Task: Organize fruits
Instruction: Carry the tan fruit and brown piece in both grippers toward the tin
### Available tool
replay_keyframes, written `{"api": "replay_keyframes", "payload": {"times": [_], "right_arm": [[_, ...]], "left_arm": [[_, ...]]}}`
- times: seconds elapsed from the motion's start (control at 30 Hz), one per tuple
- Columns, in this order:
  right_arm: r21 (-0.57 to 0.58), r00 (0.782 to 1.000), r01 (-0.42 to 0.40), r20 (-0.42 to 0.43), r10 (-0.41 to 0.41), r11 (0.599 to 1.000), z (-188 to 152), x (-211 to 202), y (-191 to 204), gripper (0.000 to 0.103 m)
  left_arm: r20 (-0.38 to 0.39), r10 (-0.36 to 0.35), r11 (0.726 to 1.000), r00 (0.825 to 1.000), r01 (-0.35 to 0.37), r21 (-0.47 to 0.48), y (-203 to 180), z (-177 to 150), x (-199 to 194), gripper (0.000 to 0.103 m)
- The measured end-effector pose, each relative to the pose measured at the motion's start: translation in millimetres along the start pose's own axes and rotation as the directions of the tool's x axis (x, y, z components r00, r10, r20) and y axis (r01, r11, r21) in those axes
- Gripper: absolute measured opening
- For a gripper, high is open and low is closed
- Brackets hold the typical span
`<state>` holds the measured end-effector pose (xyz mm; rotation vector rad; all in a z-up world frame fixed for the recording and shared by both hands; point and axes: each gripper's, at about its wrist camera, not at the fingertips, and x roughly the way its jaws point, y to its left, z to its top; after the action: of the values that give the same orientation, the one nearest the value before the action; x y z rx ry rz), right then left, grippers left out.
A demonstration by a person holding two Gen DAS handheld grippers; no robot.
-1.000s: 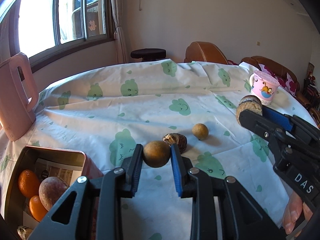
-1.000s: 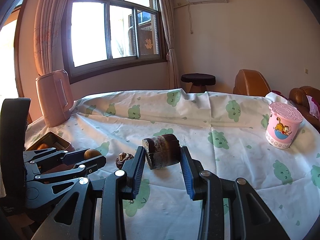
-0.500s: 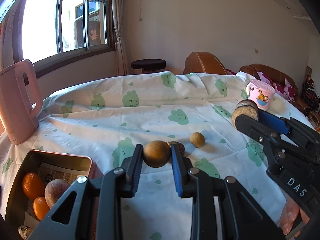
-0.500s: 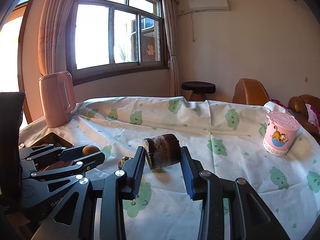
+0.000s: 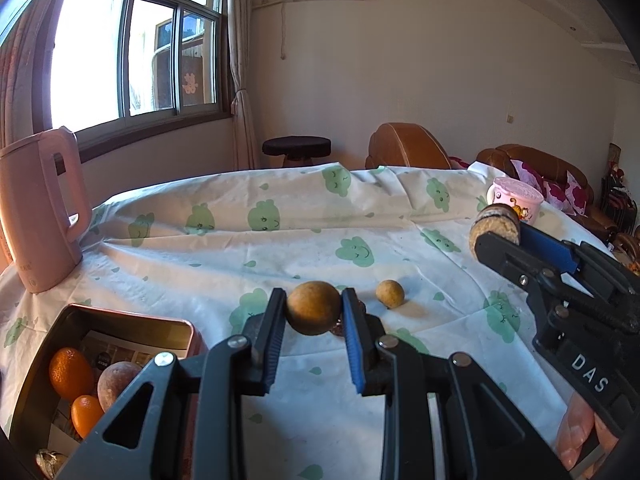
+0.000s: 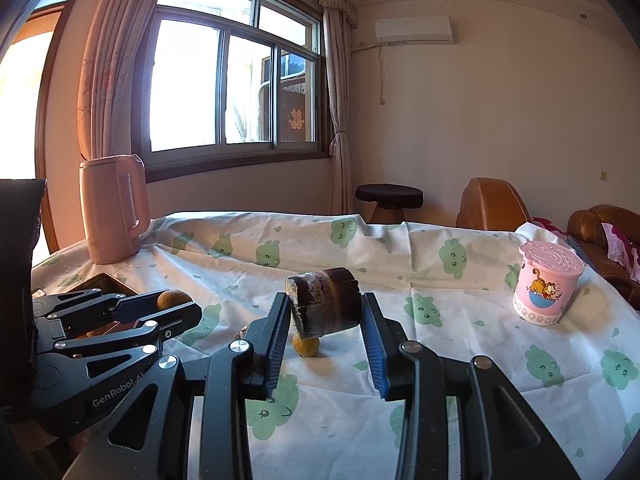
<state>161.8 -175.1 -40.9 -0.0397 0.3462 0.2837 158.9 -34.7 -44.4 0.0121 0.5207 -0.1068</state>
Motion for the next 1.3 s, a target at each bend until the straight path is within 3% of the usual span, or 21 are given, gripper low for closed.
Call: {"api": "replay_keyframes", "payload": {"times": [0.9, 1.1, 1.3], "right_arm": [[-0.006, 0.998, 0.030, 0.061, -0.030, 1.000, -4, -20, 8, 0.038], [-0.026, 0.998, 0.006, 0.060, -0.005, 1.000, -6, -28, 23, 0.038], [-0.072, 0.996, -0.066, 0.051, 0.070, 0.995, -7, -32, 56, 0.038]], "left_arm": [[0.139, 0.032, 0.999, 0.990, -0.029, -0.021, 5, -11, -41, 0.029], [0.136, 0.032, 0.999, 0.990, -0.029, -0.018, 9, -21, -59, 0.029], [0.123, 0.061, 0.997, 0.991, -0.056, -0.044, 26, -27, -77, 0.029]]}}
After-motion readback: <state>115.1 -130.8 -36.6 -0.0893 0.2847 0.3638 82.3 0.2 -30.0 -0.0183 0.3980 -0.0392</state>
